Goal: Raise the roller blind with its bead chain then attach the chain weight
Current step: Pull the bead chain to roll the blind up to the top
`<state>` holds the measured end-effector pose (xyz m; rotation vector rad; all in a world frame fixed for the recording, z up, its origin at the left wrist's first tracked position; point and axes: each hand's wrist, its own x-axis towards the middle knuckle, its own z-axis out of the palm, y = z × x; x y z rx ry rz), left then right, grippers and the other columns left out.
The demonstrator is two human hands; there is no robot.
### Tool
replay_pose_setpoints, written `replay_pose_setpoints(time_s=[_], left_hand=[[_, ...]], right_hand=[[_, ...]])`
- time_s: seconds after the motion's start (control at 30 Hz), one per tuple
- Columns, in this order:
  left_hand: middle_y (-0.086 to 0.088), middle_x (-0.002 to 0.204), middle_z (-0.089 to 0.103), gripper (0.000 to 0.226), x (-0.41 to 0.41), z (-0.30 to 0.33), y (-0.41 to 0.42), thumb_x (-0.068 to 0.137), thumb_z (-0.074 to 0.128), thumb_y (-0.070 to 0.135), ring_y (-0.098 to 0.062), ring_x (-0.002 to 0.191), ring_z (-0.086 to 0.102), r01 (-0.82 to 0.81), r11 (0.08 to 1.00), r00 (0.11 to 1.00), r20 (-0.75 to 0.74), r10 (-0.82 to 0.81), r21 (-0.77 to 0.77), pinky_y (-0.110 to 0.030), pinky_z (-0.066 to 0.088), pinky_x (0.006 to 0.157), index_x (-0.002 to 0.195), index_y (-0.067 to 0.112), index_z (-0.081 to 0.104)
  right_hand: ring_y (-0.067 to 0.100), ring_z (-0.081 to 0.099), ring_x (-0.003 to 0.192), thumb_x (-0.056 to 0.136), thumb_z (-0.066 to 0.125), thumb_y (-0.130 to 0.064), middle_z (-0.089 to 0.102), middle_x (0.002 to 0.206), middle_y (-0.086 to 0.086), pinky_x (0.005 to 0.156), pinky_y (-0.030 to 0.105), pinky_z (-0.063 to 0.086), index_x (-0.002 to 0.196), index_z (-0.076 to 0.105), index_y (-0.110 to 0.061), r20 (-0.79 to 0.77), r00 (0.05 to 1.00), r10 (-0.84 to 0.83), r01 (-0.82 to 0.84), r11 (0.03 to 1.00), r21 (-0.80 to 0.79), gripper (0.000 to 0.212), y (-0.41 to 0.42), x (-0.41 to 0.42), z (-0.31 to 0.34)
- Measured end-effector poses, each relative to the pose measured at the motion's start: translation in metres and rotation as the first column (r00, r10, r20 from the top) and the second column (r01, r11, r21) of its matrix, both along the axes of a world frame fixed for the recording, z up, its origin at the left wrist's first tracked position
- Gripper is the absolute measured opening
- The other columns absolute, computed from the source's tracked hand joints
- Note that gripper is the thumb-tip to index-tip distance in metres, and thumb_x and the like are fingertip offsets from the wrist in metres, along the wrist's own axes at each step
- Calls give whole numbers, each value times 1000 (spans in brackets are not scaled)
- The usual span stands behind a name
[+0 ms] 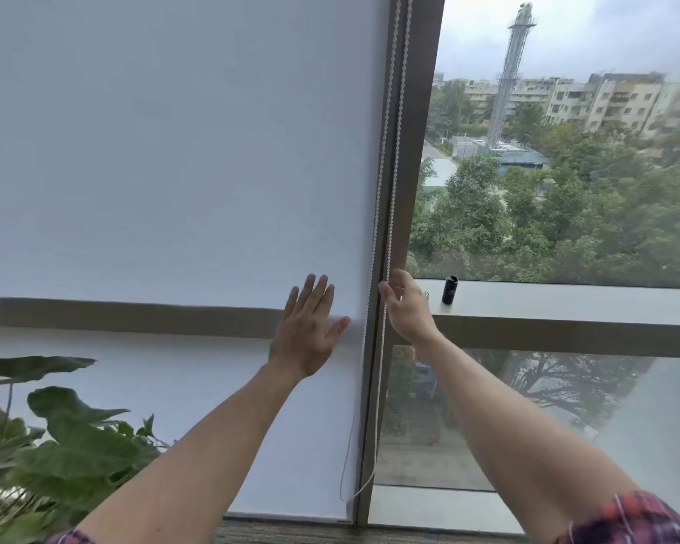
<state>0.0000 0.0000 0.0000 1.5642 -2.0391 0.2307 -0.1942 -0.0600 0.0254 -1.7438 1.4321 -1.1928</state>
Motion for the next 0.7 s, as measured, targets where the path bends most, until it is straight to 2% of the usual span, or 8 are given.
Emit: replay_pose_setpoints(time_s=[0.07, 0.13, 0.23, 0.33, 0.43, 0.53, 0.6, 0.7], left_hand=[[-5, 163, 22, 62, -4, -4, 1, 101, 36, 48, -17, 152, 5, 55, 998, 998, -7, -55, 33, -36, 2, 123, 150, 11, 31], [-4, 159, 33, 56, -9, -9, 2, 100, 41, 44, -18, 151, 13, 104, 993, 995, -19, -103, 49, -36, 7, 122, 146, 12, 41], [-3, 150, 46, 51, -17, -17, 1, 99, 46, 43, -19, 146, 29, 159, 983, 982, -119, -148, 88, -36, 21, 118, 140, 14, 48], [-5, 133, 60, 44, -28, -20, 4, 98, 51, 40, -21, 128, 50, 204, 966, 934, -326, -145, 157, -33, 36, 107, 133, 14, 55], [-3, 104, 68, 27, -43, -24, 10, 96, 57, 29, -19, 100, 62, 227, 965, 847, -516, -129, 132, -35, 51, 88, 116, 12, 65], [2, 94, 69, 19, -56, -29, 16, 98, 56, 30, -12, 88, 62, 232, 965, 734, -673, -92, 122, -23, 48, 76, 105, 16, 68], [6, 89, 68, 20, -64, -30, 18, 99, 53, 35, -7, 85, 63, 256, 955, 651, -757, -58, 147, -16, 45, 71, 101, 22, 67], [3, 84, 69, 30, -70, -31, 18, 101, 46, 41, -12, 82, 64, 313, 930, 594, -804, -32, 194, -24, 48, 70, 93, 21, 67]], right_hand=[[20, 60, 100, 101, 54, -31, 66, 108, 4, 88, 36, 46, 129, 55, -11, 28, 1000, -2, 1, 1000, 20, 34, -2, 6, 6], [21, 61, 79, 102, 52, -28, 67, 86, 5, 72, 37, 46, 109, 63, -13, 31, 999, 16, -16, 1000, -20, 20, 0, 11, 10], [18, 53, 60, 104, 46, -31, 58, 66, 2, 60, 36, 44, 94, 66, -25, 102, 991, 91, -82, 993, -84, 23, 2, 11, 1], [15, 44, 56, 105, 40, -36, 47, 63, 1, 56, 34, 38, 93, 65, -30, 178, 977, 120, -99, 988, -121, 29, 9, 13, -8], [10, 38, 58, 104, 34, -39, 43, 64, -5, 58, 30, 31, 83, 59, -23, 290, 953, 90, -62, 993, -105, 36, 17, 17, -16], [10, 36, 55, 101, 35, -42, 41, 59, -4, 55, 28, 29, 69, 50, -17, 362, 927, 103, -75, 993, -90, 43, 25, 19, -22], [7, 37, 51, 100, 37, -42, 43, 55, -8, 52, 25, 30, 62, 49, -21, 414, 904, 106, -75, 993, -91, 45, 30, 20, -26], [5, 38, 43, 100, 38, -41, 45, 48, -10, 43, 20, 33, 56, 49, -23, 475, 871, 123, -87, 992, -96, 49, 41, 22, -36]])
